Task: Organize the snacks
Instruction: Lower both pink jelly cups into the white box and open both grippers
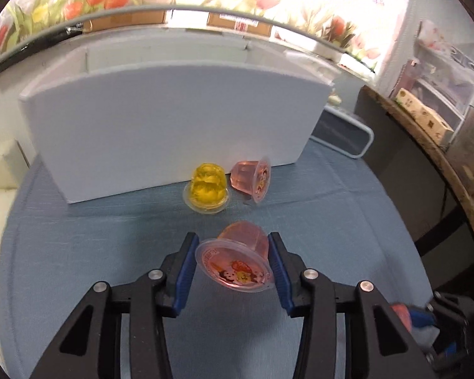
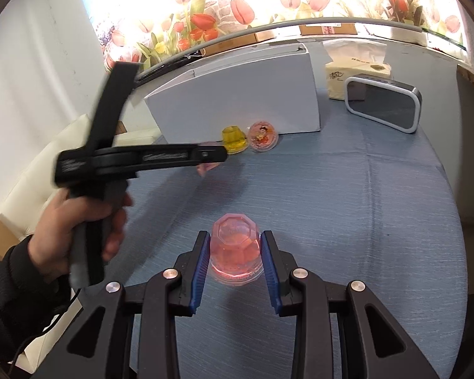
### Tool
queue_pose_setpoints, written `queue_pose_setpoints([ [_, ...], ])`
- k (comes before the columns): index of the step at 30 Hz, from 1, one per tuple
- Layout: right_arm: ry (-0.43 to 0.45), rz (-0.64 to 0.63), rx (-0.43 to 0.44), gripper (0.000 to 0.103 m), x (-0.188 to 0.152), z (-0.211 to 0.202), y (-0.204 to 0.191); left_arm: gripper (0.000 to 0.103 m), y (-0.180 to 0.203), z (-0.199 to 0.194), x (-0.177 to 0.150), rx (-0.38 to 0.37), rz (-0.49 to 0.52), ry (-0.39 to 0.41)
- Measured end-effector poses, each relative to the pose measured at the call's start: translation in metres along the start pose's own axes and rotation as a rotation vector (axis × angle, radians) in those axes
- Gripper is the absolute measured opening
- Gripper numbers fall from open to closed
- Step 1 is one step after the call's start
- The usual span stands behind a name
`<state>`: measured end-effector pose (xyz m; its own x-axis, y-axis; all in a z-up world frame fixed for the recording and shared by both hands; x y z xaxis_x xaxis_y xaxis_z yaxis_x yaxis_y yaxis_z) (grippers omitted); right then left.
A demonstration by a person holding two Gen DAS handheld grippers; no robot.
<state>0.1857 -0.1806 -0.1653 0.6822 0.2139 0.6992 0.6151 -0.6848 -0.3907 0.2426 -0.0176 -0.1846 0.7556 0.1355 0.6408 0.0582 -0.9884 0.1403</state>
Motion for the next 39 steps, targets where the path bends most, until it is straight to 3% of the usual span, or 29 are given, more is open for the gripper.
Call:
queue_pose_setpoints([
  [9, 0.014, -0.038, 0.023, 0.035, 0.031, 0.01, -0.015, 0.049, -0.015, -0.073, 0.031, -0.025, 0.028, 0.115],
  [16, 0.098, -0.093, 0.027, 0.035, 0.109, 0.013, -0.023, 0.049, -0.034, -0.093, 0.096, -0.046, 0.015, 0.192],
  [23, 0.139, -0.125, -0.022, 0.035, 0.201, 0.047, -0.017, 0.049, -0.052, -0.054, 0.164, -0.061, -0.013, 0.148],
  [27, 0.087, -0.141, -0.072, 0.035, 0.227, 0.077, 0.002, 0.049, -0.066, -0.023, 0.182, -0.06, -0.044, 0.099],
  [31, 0.018, -0.14, -0.131, 0.036, 0.235, 0.104, 0.025, 0.05, -0.075, 0.01, 0.187, -0.001, -0.035, 0.043],
  [32, 0.0, -0.127, -0.132, 0.036, 0.235, 0.108, 0.032, 0.052, -0.076, 0.016, 0.185, -0.001, -0.032, 0.032],
  [33, -0.011, -0.109, -0.127, 0.036, 0.234, 0.11, 0.038, 0.065, -0.077, 0.022, 0.183, 0.01, -0.034, 0.017],
  [34, -0.013, -0.086, -0.123, 0.042, 0.233, 0.11, 0.043, 0.083, -0.079, 0.026, 0.181, 0.023, -0.038, 0.005],
  [35, -0.002, -0.062, -0.117, 0.062, 0.233, 0.108, 0.049, 0.09, -0.081, 0.029, 0.179, 0.036, -0.043, 0.004],
  [36, 0.016, -0.052, -0.113, 0.074, 0.231, 0.104, 0.051, 0.097, -0.083, 0.029, 0.178, 0.037, -0.044, 0.009],
  [37, 0.038, -0.048, -0.113, 0.093, 0.231, 0.099, 0.054, 0.097, -0.084, 0.03, 0.176, 0.033, -0.045, 0.011],
  [39, 0.064, -0.052, -0.109, 0.095, 0.229, 0.09, 0.057, 0.099, -0.085, 0.029, 0.173, 0.032, -0.052, 0.007],
])
Point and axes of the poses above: each gripper's, at about its wrist camera, not at the fingertips, and z roughly the way its jaws point, y to its right, x to its top, the point moved 4 cm from there along z, roughly the way its jaws point, and after that the axes turned 6 degrees about x, right-handed, at the moved point
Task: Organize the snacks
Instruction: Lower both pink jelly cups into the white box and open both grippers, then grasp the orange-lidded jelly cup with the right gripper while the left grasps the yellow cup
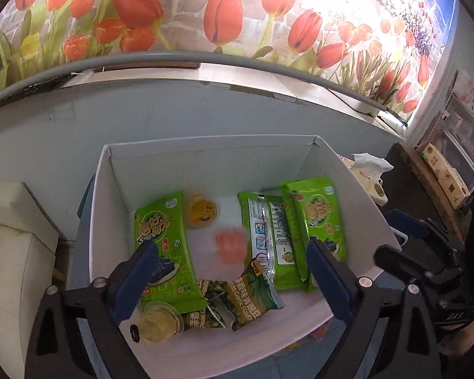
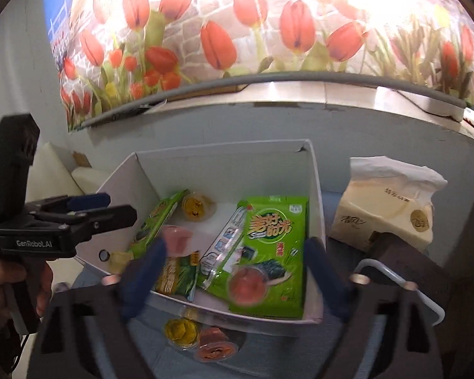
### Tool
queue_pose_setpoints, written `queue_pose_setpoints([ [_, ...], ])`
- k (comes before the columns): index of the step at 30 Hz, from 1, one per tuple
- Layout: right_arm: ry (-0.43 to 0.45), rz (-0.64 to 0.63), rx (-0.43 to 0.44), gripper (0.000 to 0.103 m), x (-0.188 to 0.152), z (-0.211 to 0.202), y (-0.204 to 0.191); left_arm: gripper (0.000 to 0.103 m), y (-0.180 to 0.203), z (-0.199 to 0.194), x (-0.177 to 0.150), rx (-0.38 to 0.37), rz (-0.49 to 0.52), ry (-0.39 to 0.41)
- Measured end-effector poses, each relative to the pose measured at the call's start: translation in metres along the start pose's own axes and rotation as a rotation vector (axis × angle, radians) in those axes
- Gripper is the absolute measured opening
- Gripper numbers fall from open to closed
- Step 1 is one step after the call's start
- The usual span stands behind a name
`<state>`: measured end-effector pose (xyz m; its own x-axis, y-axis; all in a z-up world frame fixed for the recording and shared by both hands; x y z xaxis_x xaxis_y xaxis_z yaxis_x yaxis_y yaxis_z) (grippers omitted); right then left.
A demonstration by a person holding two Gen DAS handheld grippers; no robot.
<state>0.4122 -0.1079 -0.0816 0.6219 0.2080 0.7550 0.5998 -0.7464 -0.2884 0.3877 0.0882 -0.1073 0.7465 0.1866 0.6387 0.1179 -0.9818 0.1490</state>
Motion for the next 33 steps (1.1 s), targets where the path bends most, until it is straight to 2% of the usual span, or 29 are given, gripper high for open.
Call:
queue_pose_setpoints([
  [1, 0.011, 0.007, 0.002, 0.095, -0.001, -0.005, 0.002, 0.103, -0.001, -0.001, 0.0, 0.004, -0.002, 0.005],
  [5, 0.043, 0.024, -0.003, 0.103, -0.002, -0.018, 0.008, 0.103, 0.0, -0.007, -0.004, 0.012, -0.001, 0.002],
  [11, 0.103, 0.057, -0.013, 0.103, -0.007, -0.048, 0.005, 0.103, 0.009, -0.035, -0.012, 0.023, 0.031, 0.053],
  [15, 0.124, 0.076, -0.02, 0.103, -0.023, -0.068, 0.0, 0.103, 0.018, -0.063, -0.03, 0.013, 0.062, 0.099],
  [19, 0.084, 0.092, -0.005, 0.103, -0.051, -0.075, -0.009, 0.103, 0.028, -0.091, -0.06, 0.023, 0.095, 0.13],
  [25, 0.031, 0.045, -0.029, 0.103, -0.097, -0.08, -0.03, 0.103, 0.036, -0.135, -0.115, -0.008, 0.072, 0.156],
  [29, -0.002, -0.013, -0.004, 0.103, -0.123, -0.075, -0.049, 0.103, 0.04, -0.151, -0.151, -0.031, 0.077, 0.137],
  [33, -0.029, -0.055, -0.028, 0.103, -0.138, -0.062, -0.061, 0.103, 0.041, -0.163, -0.177, -0.038, 0.058, 0.133],
])
Point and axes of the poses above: each gripper's, at about its wrist camera, not at the fingertips, and z roughly the way its jaws point, y to its right, x to its top, the point moved 4 cm from there along z, roughly the way its jaws point, and after that the axes turned 6 degrees about x, right-handed, at the moved point
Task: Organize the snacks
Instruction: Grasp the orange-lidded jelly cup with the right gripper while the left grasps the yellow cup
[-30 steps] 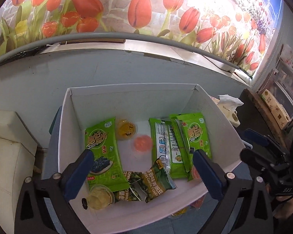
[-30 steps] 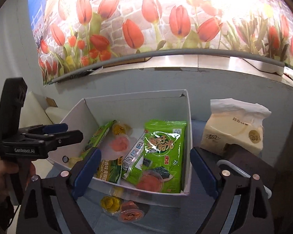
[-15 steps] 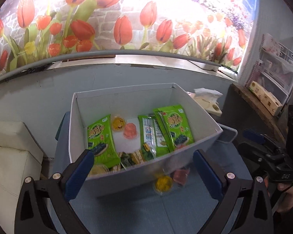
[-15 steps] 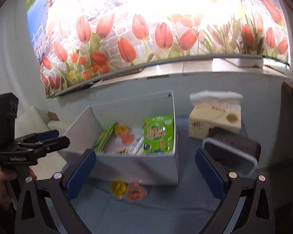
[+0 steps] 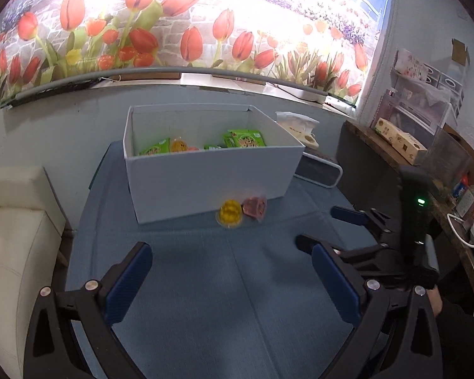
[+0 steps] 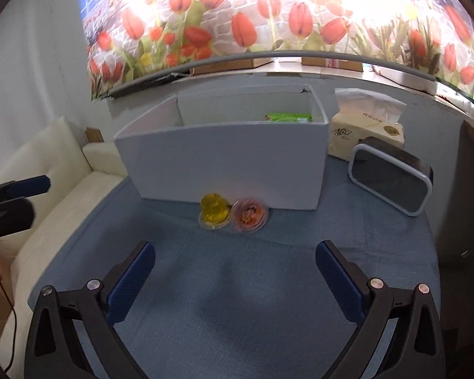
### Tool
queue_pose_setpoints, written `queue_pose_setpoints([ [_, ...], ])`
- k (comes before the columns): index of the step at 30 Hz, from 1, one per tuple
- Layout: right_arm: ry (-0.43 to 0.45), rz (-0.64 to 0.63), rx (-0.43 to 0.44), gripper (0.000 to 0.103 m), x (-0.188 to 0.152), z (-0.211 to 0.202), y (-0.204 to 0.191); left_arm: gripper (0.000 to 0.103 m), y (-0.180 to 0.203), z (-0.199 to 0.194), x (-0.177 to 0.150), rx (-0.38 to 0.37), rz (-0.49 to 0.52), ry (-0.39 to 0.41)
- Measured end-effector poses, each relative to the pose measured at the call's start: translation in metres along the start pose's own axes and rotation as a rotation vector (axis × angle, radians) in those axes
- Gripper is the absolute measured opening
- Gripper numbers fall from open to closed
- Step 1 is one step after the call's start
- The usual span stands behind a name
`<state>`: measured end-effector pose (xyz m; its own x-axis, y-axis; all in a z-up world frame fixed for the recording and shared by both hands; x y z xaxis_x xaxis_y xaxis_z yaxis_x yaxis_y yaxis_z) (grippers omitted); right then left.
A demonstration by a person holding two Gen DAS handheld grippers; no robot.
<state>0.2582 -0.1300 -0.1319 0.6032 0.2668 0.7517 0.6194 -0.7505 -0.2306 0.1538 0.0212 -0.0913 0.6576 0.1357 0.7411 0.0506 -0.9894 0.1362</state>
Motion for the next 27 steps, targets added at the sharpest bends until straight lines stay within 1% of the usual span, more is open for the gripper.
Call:
queue_pose_setpoints([
  [4, -0.014, 0.02, -0.001, 0.103, 0.005, 0.018, 0.002, 0.103, 0.005, -0.016, -0.017, 0.018, 0.011, 0.009],
  [6, -0.046, 0.033, -0.008, 0.103, 0.009, 0.033, 0.006, 0.103, 0.006, -0.022, -0.023, 0.023, 0.013, 0.009],
  [8, -0.101, 0.056, -0.051, 0.103, 0.011, 0.053, 0.016, 0.103, 0.007, -0.027, -0.029, 0.031, 0.017, 0.005],
  [10, -0.126, 0.073, -0.034, 0.103, 0.013, 0.067, 0.022, 0.103, 0.006, -0.029, -0.037, 0.035, 0.022, -0.008],
  [12, -0.129, 0.084, -0.055, 0.103, 0.015, 0.078, 0.029, 0.103, 0.002, -0.033, -0.043, 0.042, 0.017, -0.008],
  [15, -0.127, 0.111, -0.044, 0.103, 0.017, 0.09, 0.034, 0.103, -0.005, -0.032, -0.05, 0.059, 0.016, -0.024],
  [17, -0.131, 0.111, -0.058, 0.103, 0.019, 0.097, 0.037, 0.103, -0.009, -0.031, -0.053, 0.06, 0.012, -0.035],
  [19, -0.13, 0.107, -0.051, 0.103, 0.02, 0.103, 0.039, 0.103, -0.013, -0.03, -0.056, 0.06, -0.001, -0.041],
  [21, -0.13, 0.112, -0.045, 0.097, 0.022, 0.107, 0.041, 0.103, -0.017, -0.027, -0.058, 0.054, -0.008, -0.053],
  [23, -0.146, 0.126, -0.034, 0.069, 0.024, 0.114, 0.047, 0.103, -0.018, -0.025, -0.06, 0.064, -0.006, -0.055],
  [24, -0.155, 0.129, -0.025, 0.065, 0.025, 0.116, 0.048, 0.103, -0.019, -0.023, -0.061, 0.069, -0.003, -0.061],
  [25, -0.151, 0.118, -0.037, 0.06, 0.026, 0.115, 0.048, 0.103, -0.02, -0.021, -0.062, 0.073, -0.001, -0.07],
  [27, -0.152, 0.113, -0.02, 0.054, 0.026, 0.116, 0.047, 0.103, -0.019, -0.018, -0.062, 0.068, -0.004, -0.075],
])
Point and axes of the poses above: each gripper's, at about its wrist camera, not at the fingertips, and z roughly the way its jaws point, y to its right, x to its top, the point moved 4 cm from there along z, roughly the way its jaws point, and after that the axes turned 6 degrees about x, right-handed, at the moved point
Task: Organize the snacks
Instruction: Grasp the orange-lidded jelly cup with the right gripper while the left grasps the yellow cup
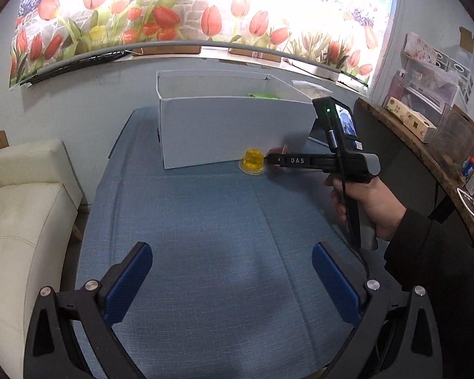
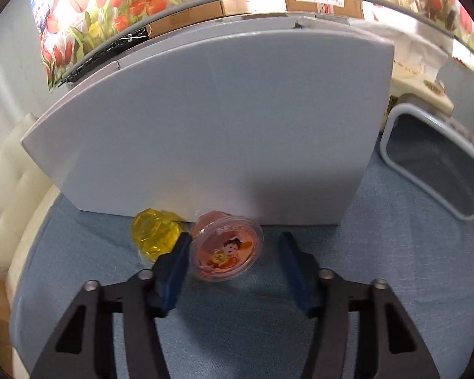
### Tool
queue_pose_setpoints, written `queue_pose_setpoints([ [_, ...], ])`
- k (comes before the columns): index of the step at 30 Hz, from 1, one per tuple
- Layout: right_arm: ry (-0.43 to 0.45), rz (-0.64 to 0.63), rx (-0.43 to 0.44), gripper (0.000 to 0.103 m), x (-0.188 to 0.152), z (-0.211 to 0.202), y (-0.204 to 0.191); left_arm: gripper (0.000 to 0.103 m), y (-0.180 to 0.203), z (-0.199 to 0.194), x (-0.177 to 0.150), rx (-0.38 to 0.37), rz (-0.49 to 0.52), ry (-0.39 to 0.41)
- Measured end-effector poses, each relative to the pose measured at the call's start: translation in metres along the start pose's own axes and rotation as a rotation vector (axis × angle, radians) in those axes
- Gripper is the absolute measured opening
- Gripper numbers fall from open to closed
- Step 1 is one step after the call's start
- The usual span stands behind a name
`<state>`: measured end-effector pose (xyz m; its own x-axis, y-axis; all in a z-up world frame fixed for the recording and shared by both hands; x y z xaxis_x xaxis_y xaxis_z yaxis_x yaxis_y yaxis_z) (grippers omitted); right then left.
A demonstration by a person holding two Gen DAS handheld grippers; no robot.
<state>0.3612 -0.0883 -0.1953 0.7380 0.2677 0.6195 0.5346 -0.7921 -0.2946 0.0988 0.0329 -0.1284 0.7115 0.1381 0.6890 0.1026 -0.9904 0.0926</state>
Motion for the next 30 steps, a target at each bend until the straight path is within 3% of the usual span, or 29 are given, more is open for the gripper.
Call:
queue_pose_setpoints([
  [1, -0.001, -0.004, 0.011, 0.049, -0.001, -0.001, -0.001, 0.103, 0.0, 0.002, 0.0, -0.003, -0.001, -0.003],
  [10, 0.023, -0.039, 0.061, 0.049, -0.025, -0.032, -0.01, 0.103, 0.009, 0.031, 0.011, 0.026, 0.008, -0.021],
  [16, 0.044, -0.062, 0.053, 0.049, -0.063, -0.082, -0.021, 0.103, 0.028, 0.077, 0.037, 0.041, 0.012, -0.034],
  [21, 0.054, -0.003, 0.034, 0.049, -0.095, -0.12, 0.001, 0.103, 0.044, 0.128, 0.064, 0.076, -0.034, -0.061],
  [23, 0.065, 0.012, 0.027, 0.049, -0.103, -0.13, 0.004, 0.103, 0.05, 0.148, 0.076, 0.09, -0.065, -0.068],
  [30, 0.084, 0.035, 0.021, 0.048, -0.12, -0.151, 0.02, 0.102, 0.07, 0.206, 0.095, 0.185, -0.023, -0.083],
])
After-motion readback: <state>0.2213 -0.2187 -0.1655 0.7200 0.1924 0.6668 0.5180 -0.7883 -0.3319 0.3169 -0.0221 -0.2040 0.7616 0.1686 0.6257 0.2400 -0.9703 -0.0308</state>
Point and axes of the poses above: each gripper's, at about its wrist camera, not at the fingertips, and z roughly the way its jaws point, y to its right, x to its top, the point moved 4 cm from there along z, roughly the way its jaws point, and after that the axes turned 6 degrees about x, right-handed, at the moved point
